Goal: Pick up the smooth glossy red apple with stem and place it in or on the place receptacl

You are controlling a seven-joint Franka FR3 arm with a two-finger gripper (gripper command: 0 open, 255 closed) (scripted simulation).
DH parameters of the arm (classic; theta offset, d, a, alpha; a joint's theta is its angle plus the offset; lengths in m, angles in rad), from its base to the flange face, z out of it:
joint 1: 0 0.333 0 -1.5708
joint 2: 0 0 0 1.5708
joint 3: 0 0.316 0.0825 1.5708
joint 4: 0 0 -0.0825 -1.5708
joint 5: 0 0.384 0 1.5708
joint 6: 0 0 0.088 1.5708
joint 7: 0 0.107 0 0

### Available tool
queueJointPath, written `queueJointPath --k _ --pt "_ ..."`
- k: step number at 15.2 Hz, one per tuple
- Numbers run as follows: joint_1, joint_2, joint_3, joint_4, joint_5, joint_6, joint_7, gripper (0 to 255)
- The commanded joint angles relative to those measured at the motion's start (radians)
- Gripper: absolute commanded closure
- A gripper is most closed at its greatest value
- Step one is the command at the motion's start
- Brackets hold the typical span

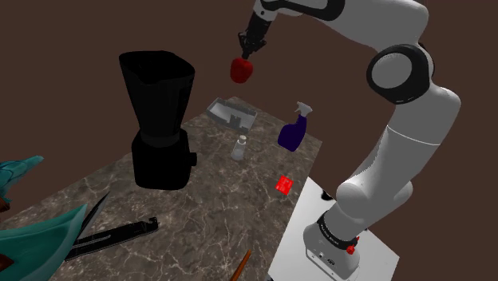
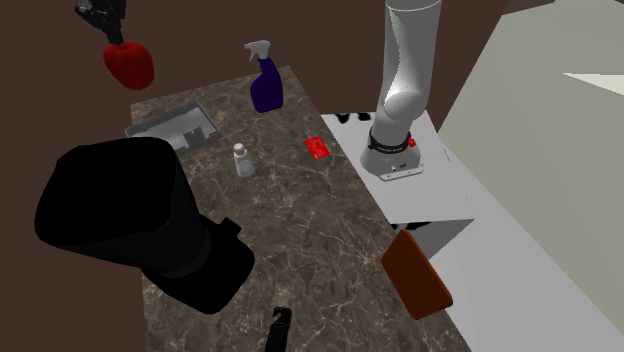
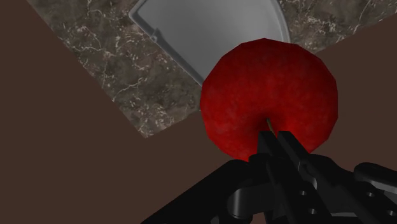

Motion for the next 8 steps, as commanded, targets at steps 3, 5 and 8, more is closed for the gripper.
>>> queueJointPath --k 3,5,8 --pt "-0.003 -0.014 -0.001 -0.074 0.004 0.061 -0.002 255" --pt "-0.005 -0.017 -0.001 -0.106 0.006 0.089 -0.003 255" --pt "-0.006 -0.021 -0.002 -0.151 0.007 0.131 -0.004 255"
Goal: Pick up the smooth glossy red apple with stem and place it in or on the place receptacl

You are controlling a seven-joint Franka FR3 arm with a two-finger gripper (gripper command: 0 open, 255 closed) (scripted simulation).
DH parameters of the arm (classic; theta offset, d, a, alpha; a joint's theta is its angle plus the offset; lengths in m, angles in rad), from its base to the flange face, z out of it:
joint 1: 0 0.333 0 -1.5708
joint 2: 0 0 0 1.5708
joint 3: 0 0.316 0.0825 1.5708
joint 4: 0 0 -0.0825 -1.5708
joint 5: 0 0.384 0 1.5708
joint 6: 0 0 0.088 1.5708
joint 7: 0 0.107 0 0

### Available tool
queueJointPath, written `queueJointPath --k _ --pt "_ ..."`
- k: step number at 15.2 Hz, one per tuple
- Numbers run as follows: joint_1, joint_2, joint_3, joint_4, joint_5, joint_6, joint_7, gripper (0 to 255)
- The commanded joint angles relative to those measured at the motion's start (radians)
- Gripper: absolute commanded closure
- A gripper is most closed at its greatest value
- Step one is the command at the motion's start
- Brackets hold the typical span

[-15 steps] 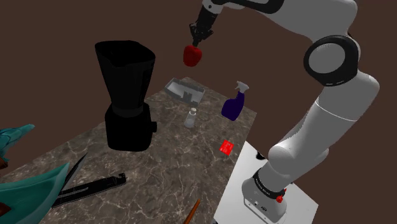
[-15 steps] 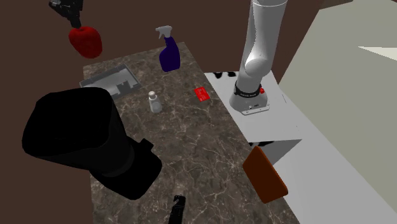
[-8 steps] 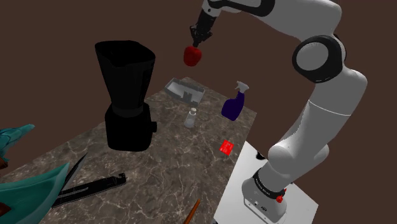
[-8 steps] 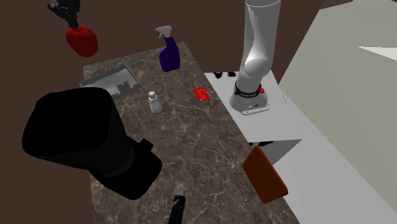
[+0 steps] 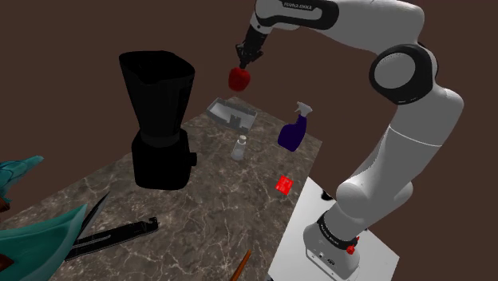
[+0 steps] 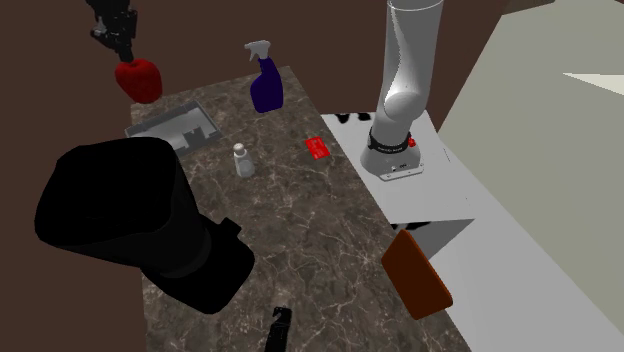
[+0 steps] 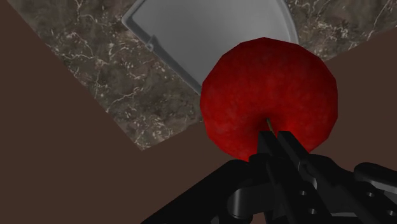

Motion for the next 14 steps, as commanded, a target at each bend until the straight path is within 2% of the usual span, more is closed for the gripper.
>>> queueJointPath --k 1,14 --pt "-0.001 -0.003 -0.001 -0.031 0.001 0.029 -0.002 255" --pt "-0.003 0.009 -0.003 -0.182 -0.003 0.192 -0.002 255"
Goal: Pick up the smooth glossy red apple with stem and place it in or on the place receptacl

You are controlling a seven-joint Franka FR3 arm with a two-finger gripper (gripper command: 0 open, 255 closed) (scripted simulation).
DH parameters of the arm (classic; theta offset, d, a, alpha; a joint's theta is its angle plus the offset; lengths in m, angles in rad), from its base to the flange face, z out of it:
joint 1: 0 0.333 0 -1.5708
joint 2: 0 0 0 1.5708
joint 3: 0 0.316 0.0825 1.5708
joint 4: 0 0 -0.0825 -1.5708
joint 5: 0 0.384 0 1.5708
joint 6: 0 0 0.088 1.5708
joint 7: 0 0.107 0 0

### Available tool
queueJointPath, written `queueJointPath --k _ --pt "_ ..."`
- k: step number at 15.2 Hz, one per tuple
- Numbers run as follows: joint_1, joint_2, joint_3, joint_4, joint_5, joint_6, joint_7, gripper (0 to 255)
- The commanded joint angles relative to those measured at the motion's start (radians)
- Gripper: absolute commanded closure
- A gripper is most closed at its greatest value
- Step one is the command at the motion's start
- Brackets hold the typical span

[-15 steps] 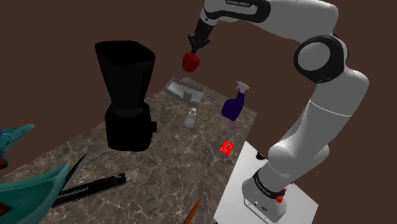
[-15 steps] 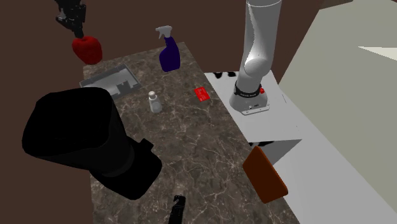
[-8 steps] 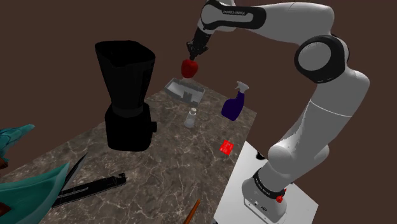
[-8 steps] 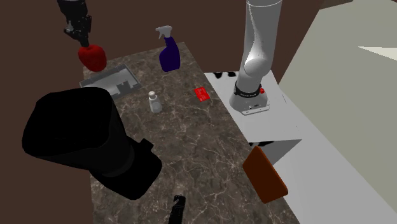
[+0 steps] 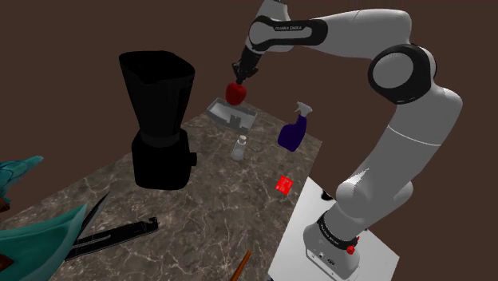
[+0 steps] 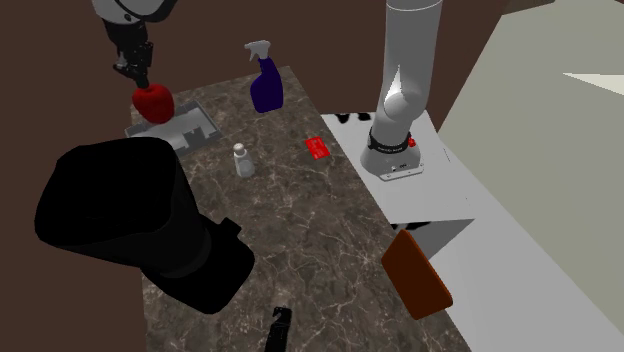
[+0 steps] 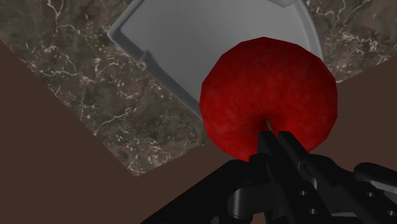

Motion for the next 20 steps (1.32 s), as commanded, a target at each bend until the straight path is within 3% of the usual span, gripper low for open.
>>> queueJointPath --k 1,7,8,13,17,20 --pt "0.0 0.001 0.0 -0.007 0.0 0.009 0.0 255" --pt "0.0 0.001 0.0 -0.007 0.0 0.009 0.0 255" --pt "0.0 0.001 0.0 -0.007 0.0 0.009 0.0 0" --pt "0.0 0.001 0.0 -0.007 0.0 0.009 0.0 0" --pt "-0.007 -0.052 0.001 0.048 0.018 -0.098 -0.011 0" --pt "-0.007 -0.052 0.001 0.048 0.018 -0.098 -0.011 0"
